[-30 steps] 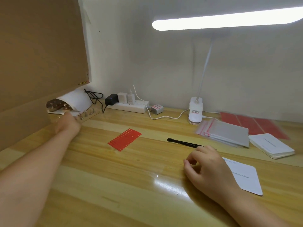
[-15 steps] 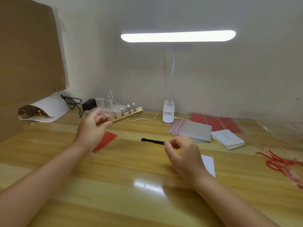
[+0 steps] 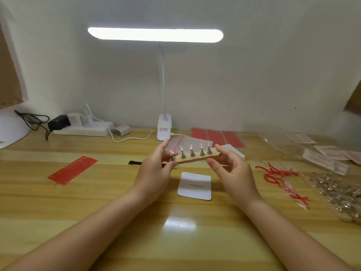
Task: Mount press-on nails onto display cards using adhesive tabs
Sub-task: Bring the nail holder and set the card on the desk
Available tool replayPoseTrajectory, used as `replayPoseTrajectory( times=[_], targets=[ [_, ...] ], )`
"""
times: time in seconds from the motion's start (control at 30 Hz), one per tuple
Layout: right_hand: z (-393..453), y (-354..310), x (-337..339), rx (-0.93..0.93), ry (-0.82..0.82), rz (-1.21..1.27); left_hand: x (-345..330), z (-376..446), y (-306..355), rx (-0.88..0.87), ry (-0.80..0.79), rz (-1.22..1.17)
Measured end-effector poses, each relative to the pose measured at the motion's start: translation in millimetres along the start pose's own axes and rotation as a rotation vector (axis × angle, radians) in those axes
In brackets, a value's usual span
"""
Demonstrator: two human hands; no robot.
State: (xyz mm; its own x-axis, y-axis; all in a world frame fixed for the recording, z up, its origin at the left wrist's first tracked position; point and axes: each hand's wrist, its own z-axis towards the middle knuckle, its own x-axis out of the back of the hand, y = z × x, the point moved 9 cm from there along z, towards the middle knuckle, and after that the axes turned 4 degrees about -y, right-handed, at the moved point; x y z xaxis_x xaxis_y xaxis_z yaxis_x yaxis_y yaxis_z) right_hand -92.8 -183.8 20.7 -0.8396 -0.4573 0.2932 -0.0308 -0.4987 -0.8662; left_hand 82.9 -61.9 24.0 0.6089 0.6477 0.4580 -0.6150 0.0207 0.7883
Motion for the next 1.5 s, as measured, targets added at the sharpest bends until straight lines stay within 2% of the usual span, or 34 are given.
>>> replayPoseTrajectory(
  times=[0.2, 0.43, 0.63, 0.8, 1.2, 1.5],
  targets=[
    [3, 14, 2, -0.052, 0.043, -0.029, 0, -7, -5, -0.043, 0.048, 0.009],
    [12, 24, 1, -0.065, 0.006, -0.186, 4, -3, -14, -0.037, 0.077, -0.004],
    [20, 31, 7, -0.071, 0.011, -0.357, -12, 0, -22, 0.008, -0.067, 0.091],
    [21, 34, 3, -0.086, -0.014, -0.466, -14, 4, -28, 0.071, -0.096, 0.113],
    [24, 48, 8, -0.139, 0.01, -0.441, -16, 11, -43, 0.233, -0.063, 0.198],
    [23, 46, 13, -0.165, 0.046, -0.443, -14, 7, -39, 0.22, -0.058, 0.233]
  ],
)
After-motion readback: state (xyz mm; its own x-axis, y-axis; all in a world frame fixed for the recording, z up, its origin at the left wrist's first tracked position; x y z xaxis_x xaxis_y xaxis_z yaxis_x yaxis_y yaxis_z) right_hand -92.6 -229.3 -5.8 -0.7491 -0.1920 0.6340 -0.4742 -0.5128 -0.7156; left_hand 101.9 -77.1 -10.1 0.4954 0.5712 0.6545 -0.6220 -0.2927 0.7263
